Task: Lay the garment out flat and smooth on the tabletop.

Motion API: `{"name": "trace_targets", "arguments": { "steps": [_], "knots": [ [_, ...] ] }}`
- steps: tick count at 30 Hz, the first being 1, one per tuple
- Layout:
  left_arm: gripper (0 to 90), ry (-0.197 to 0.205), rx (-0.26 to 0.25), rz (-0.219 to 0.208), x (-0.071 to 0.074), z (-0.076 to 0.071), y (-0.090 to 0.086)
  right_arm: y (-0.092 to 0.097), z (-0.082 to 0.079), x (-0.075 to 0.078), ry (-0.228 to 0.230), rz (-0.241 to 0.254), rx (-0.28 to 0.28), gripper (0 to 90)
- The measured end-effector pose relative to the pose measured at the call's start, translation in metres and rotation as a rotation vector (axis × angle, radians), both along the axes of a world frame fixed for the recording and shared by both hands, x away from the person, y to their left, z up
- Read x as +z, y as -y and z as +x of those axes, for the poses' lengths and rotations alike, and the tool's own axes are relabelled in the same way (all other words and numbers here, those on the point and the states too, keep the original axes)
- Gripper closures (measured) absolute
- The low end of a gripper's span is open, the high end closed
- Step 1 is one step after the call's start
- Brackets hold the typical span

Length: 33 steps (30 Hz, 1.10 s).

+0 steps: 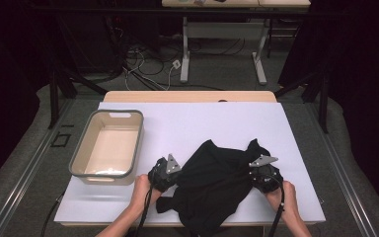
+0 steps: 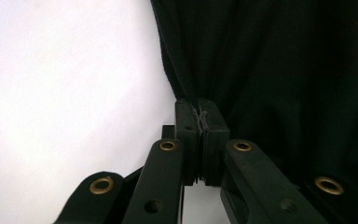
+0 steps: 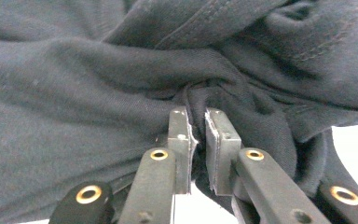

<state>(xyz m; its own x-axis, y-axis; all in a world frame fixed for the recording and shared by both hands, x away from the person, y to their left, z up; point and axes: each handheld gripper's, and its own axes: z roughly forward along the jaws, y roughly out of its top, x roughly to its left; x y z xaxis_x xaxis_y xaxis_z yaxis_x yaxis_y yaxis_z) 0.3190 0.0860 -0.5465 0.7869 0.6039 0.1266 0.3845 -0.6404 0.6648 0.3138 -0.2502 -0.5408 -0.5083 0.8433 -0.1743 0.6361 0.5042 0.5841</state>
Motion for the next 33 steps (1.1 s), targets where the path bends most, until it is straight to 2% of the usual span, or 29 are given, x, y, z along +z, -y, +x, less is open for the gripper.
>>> {"name": "trace_targets", "arguments": {
  "steps": [2, 3, 5, 7, 8, 9, 12, 14, 15, 18, 21, 23, 25, 27, 31, 33],
  "knots": [
    [88.9, -0.01, 0.003, 0.008, 0.0, -0.009, -0.007, -0.003, 0.006, 0.001, 0.006, -0.019, 0.001, 82.0],
    [88.9, -0.021, 0.007, 0.008, 0.0, -0.013, -0.01, -0.004, 0.01, 0.0, 0.021, -0.007, 0.008, 82.1],
    [88.9, -0.039, 0.011, 0.013, 0.0, -0.022, -0.017, -0.007, 0.016, 0.003, 0.017, -0.028, 0.002, 82.1],
    [88.9, -0.054, 0.014, 0.01, 0.001, -0.031, -0.022, -0.009, 0.023, 0.004, 0.042, -0.013, 0.009, 82.1],
    [88.9, -0.059, 0.013, 0.018, 0.001, -0.036, -0.025, -0.01, 0.024, 0.005, 0.036, -0.024, 0.008, 82.0],
    [88.8, -0.062, 0.009, 0.02, 0.0, -0.04, -0.026, -0.011, 0.026, 0.005, 0.043, -0.012, 0.021, 82.0],
    [88.2, -0.071, -0.006, 0.024, -0.001, -0.044, -0.026, -0.011, 0.024, 0.002, -0.004, -0.017, 0.036, 81.5],
    [84.0, -0.053, -0.015, 0.031, -0.001, -0.042, -0.022, -0.007, 0.02, 0.002, -0.029, -0.001, 0.05, 80.4],
    [78.0, -0.044, -0.012, 0.04, 0.0, -0.04, -0.02, -0.004, 0.018, 0.002, -0.032, 0.003, 0.049, 77.8],
    [56.1, -0.01, -0.002, 0.038, 0.007, -0.031, -0.013, 0.007, 0.009, 0.005, -0.051, 0.074, 0.027, 60.7],
    [46.6, 0.017, 0.007, 0.01, 0.014, -0.019, -0.006, 0.016, 0.003, 0.006, -0.067, 0.144, 0.011, 52.3],
    [44.2, 0.024, 0.01, -0.011, 0.017, -0.011, -0.002, 0.015, -0.001, 0.007, -0.076, 0.181, -0.001, 47.9],
    [44.0, 0.037, 0.012, -0.012, 0.018, -0.004, 0.003, 0.01, -0.004, 0.006, -0.094, 0.197, 0.011, 44.9],
    [44.0, 0.05, 0.008, -0.013, 0.017, 0.005, 0.009, 0.003, -0.006, 0.005, -0.101, 0.182, 0.026, 42.9],
    [44.8, 0.059, 0.005, -0.015, 0.01, 0.023, 0.021, -0.004, -0.005, 0.0, -0.116, 0.151, 0.018, 43.2],
    [49.0, 0.064, -0.031, -0.014, 0.004, 0.03, 0.027, -0.005, -0.005, -0.003, -0.116, 0.147, 0.014, 47.3]
  ]
}}
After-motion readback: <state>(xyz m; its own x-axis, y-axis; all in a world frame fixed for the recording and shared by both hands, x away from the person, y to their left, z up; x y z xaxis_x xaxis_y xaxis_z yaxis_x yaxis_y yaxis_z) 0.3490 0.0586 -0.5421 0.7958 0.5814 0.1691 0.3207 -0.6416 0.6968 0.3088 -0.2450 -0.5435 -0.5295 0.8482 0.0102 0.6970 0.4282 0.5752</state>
